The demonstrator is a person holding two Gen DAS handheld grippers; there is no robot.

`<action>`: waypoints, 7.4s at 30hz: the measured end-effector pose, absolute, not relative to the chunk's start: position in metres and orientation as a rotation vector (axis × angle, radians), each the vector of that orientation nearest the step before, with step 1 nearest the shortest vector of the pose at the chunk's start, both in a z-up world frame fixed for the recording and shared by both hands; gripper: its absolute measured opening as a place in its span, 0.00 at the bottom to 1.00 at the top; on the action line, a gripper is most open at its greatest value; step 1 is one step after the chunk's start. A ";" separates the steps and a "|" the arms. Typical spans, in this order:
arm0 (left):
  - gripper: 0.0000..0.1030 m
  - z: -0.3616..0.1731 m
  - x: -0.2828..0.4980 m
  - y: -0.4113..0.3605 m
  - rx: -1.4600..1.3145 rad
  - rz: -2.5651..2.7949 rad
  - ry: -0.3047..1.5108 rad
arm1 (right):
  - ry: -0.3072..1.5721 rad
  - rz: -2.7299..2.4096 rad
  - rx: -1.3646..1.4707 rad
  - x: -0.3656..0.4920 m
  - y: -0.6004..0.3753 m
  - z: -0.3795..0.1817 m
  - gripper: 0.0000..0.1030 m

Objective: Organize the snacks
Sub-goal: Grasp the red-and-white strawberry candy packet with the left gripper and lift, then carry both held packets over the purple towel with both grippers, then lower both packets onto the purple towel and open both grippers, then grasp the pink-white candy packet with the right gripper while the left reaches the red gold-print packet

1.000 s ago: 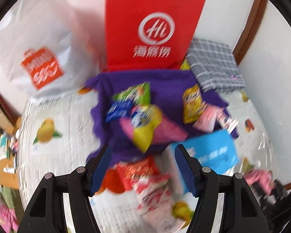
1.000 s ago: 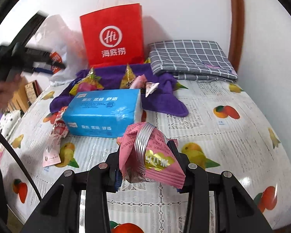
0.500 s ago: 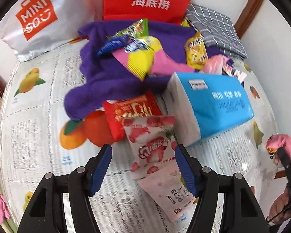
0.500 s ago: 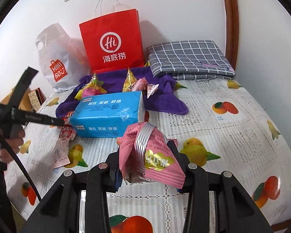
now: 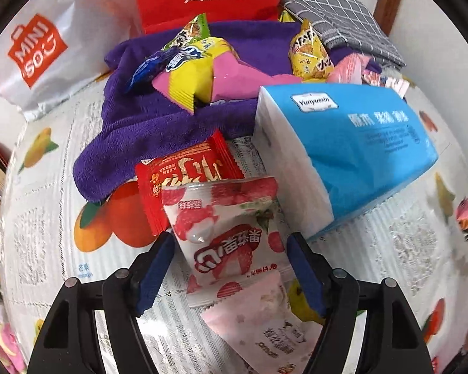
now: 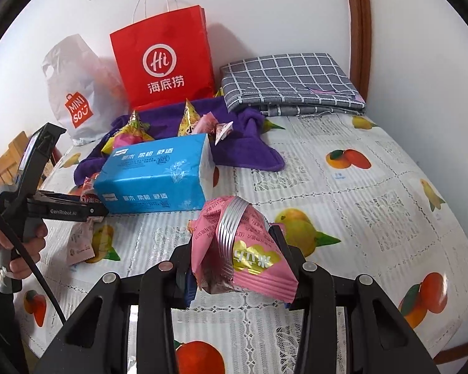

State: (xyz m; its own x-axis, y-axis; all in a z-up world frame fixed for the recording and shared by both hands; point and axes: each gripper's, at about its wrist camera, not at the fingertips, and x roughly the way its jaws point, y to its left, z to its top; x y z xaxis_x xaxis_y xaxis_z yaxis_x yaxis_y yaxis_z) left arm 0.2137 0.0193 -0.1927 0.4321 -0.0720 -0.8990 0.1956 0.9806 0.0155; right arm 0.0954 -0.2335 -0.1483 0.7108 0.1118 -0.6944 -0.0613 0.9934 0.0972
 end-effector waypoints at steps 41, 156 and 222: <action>0.48 -0.101 0.211 0.038 -0.047 -0.294 0.962 | 0.669 0.228 0.101 0.143 -0.186 -0.091 0.39; 0.73 -0.076 0.340 0.062 -0.329 -0.284 0.876 | 0.685 0.379 0.203 0.290 -0.138 -0.127 0.59; 0.73 -0.190 0.226 0.089 -0.154 -0.151 1.081 | 0.874 0.393 -0.171 0.132 -0.145 -0.200 0.34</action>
State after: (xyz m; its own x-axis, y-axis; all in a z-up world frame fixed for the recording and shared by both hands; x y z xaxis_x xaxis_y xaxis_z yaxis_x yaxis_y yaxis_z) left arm 0.2258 0.0886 -0.1905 0.4627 -0.1969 -0.8643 0.0468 0.9791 -0.1980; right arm 0.1324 -0.1447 -0.1999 0.5763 0.2648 -0.7732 -0.4026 0.9153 0.0134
